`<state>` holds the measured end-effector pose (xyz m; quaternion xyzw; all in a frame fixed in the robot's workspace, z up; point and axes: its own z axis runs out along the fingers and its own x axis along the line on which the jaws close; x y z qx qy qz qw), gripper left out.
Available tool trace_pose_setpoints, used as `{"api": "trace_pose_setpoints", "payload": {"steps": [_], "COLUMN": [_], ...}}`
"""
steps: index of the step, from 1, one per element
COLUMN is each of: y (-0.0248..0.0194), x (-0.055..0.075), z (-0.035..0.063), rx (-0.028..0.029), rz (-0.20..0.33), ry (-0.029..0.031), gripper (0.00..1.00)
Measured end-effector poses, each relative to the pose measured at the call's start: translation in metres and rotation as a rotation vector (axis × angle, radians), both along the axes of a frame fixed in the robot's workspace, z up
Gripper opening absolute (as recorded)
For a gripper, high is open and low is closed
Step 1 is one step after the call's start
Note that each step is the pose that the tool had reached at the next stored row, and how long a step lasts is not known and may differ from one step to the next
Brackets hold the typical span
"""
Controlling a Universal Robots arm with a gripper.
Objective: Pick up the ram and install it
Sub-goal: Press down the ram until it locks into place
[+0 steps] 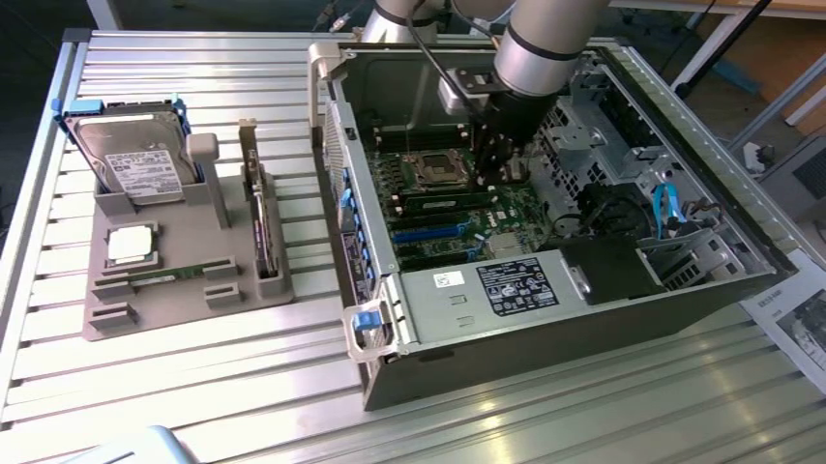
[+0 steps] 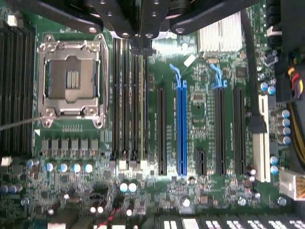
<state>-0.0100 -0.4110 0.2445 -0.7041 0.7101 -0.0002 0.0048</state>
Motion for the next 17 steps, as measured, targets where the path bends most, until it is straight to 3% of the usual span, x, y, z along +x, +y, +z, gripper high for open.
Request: {"api": "trace_pose_setpoints", "payload": {"steps": [11,17], "y": [0.0000,-0.0001], "x": [-0.031,-0.031], "z": [-0.0001,-0.0016], "rx": [0.0002,0.0001], "rz": [-0.001,-0.001], "ry": [-0.0031,-0.0030], "gripper": [0.10,0.10]}}
